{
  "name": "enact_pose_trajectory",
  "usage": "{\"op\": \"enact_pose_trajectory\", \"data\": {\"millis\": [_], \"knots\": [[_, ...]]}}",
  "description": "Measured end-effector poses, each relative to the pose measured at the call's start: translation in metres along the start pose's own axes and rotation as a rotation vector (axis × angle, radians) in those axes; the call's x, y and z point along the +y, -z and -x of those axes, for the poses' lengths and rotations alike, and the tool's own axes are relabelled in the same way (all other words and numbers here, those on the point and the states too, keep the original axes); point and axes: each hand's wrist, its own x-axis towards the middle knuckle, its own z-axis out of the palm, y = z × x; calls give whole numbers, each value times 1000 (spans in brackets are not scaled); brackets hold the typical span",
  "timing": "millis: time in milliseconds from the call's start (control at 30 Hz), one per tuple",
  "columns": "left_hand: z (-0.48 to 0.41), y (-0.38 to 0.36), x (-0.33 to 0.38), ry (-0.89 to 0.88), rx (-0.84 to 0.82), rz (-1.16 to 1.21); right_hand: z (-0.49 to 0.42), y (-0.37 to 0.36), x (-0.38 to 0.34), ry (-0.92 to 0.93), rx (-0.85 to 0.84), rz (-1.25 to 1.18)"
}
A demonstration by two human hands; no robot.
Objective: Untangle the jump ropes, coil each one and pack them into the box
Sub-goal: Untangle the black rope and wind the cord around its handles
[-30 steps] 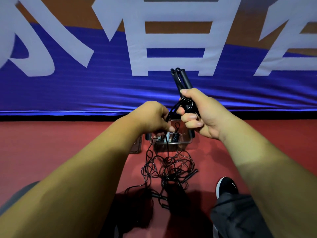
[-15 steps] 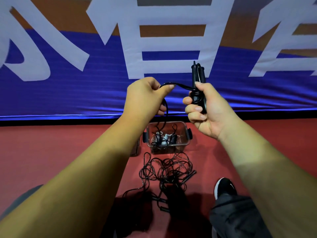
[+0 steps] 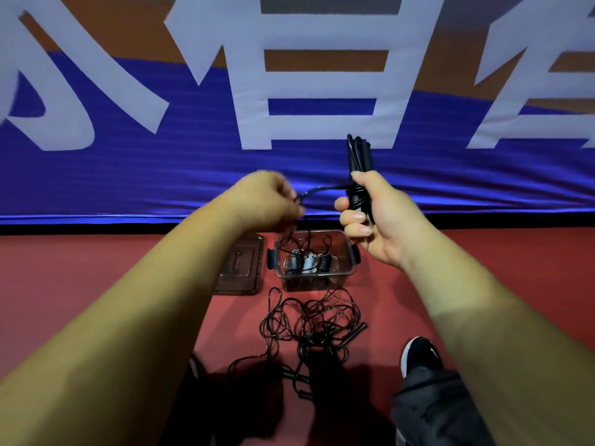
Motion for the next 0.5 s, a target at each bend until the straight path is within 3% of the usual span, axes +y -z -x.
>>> {"op": "enact_pose_trajectory", "data": {"millis": [100, 267, 333, 433, 500], "knots": [[1, 1, -17, 201, -231, -461, 1, -5, 8, 22, -52, 232], [5, -9, -14, -35, -342, -192, 4, -14, 19, 45, -148, 488], [0, -9, -16, -17, -263, -235, 3, -14, 17, 66, -137, 525], [-1, -6, -19, -14, -117, -520, 2, -12, 16, 66, -131, 565], [2, -4, -19, -106, -191, -410, 3, -12, 17, 44, -149, 560]]}}
